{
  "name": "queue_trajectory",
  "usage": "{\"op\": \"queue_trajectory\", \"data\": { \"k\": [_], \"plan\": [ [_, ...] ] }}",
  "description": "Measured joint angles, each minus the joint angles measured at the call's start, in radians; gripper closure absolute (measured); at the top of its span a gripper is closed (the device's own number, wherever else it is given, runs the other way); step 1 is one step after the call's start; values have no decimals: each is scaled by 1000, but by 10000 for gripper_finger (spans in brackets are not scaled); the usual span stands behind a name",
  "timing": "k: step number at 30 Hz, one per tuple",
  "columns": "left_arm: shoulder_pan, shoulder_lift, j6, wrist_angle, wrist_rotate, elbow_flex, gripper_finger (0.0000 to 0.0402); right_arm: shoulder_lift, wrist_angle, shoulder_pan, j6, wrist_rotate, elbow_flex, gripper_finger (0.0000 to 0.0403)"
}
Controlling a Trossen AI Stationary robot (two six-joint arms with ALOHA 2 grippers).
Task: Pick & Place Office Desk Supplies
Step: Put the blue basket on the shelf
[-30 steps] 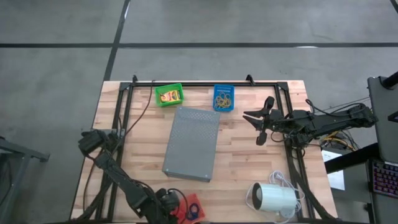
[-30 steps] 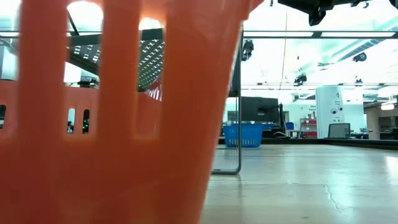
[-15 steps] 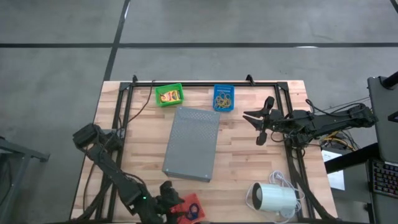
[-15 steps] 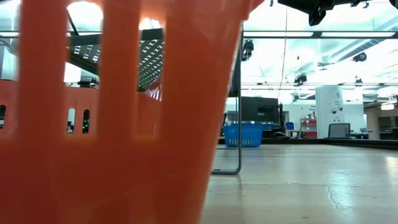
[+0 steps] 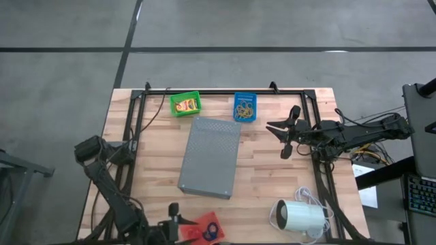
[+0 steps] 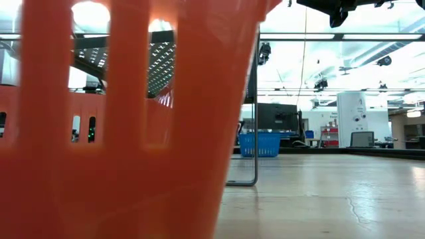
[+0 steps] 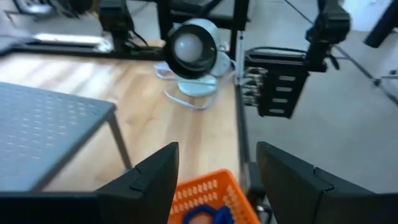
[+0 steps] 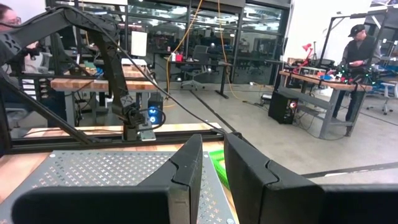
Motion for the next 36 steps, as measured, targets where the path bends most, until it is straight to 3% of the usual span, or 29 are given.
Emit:
{"op": "queue_trajectory", "data": {
  "k": [6,11,17,23,36],
  "plan": [
    [-2,0,10,-25,-29,-13,180,0,0,0,0,0,0,339],
    [32,-1,-23,-123,155,-12,180,0,0,0,0,0,0,339],
    [103,-3,-275,-364,326,1,180,0,0,0,0,0,0,339],
    [162,-4,-359,-454,482,0,180,0,0,0,0,0,0,339],
    [158,-10,-413,-513,498,0,180,0,0,0,0,0,0,339]
  ]
}}
